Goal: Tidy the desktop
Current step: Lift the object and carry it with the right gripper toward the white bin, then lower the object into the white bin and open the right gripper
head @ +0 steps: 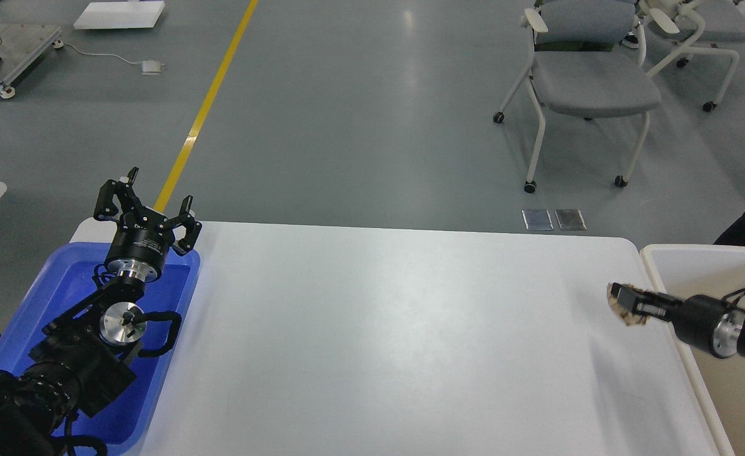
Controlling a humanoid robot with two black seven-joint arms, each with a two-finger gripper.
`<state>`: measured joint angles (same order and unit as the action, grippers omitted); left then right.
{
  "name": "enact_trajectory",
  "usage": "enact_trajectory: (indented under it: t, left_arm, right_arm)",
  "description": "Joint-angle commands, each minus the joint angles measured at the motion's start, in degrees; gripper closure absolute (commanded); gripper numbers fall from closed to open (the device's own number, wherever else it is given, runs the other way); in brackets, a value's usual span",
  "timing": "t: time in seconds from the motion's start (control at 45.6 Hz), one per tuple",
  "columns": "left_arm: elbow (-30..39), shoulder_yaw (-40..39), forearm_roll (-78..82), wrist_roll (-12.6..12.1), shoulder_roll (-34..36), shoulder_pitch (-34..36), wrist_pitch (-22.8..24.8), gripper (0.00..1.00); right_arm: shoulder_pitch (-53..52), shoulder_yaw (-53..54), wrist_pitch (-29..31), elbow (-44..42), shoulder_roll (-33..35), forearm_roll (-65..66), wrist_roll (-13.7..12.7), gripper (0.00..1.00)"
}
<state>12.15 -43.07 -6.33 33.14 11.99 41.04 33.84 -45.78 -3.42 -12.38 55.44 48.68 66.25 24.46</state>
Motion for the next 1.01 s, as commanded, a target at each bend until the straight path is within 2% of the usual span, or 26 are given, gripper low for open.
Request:
enact_trajectory:
  t: [0.0,0.198,0.373,0.527,0.702,0.79,0.878,0.966,0.988]
  left_arm:
    - [0.1,-0.1,0.0,0.0,0.0,0.0,0.0,0.0]
    - [0.0,0.0,0.0,0.0,0.1,0.0,0.0,0.0]
    - [0.0,0.0,0.0,0.0,0.0,0.0,0.0,0.0]
    - [0.1,0.0,0.0,0.0,0.0,0.0,0.0,0.0]
    - [0.0,-0.1,0.0,0.0,0.0,0.0,0.0,0.0]
    - [0.0,0.0,0.0,0.0,0.0,0.0,0.0,0.0]
    - [0.0,0.0,0.0,0.0,0.1,0.0,0.0,0.0]
    - [0.1,0.0,0.0,0.0,0.0,0.0,0.0,0.0]
    - [0.0,0.0,0.0,0.0,0.1,0.0,0.0,0.0]
  right_arm:
    - [-8.4,0.1,4.6,3.6,7.5,-5.3,1.1,1.0]
    - [-15.5,0.2,10.3,3.4,11.2,-7.1,1.1,1.0]
    - [-17.5,0.2,12.2,0.6,12.0,-7.5,0.9,1.0]
    - [-16.7,-0.1,12.0,-10.2,10.0,-8.1,0.7,1.0]
    - [-13.6,-0.1,11.9,-21.2,3.9,-17.8,0.1,1.0]
    - [-12.0,-0.1,11.5,-23.5,2.5,-24.8,-1.9,1.0]
    - [-9.9,0.1,11.1,-26.6,-0.7,-34.4,-5.2,1.0]
    - [-7.8,0.1,11.1,-34.6,-5.4,-45.8,-9.1,1.0]
    - [-6.8,0.1,11.2,-39.5,-8.7,-51.0,-11.2,1.0]
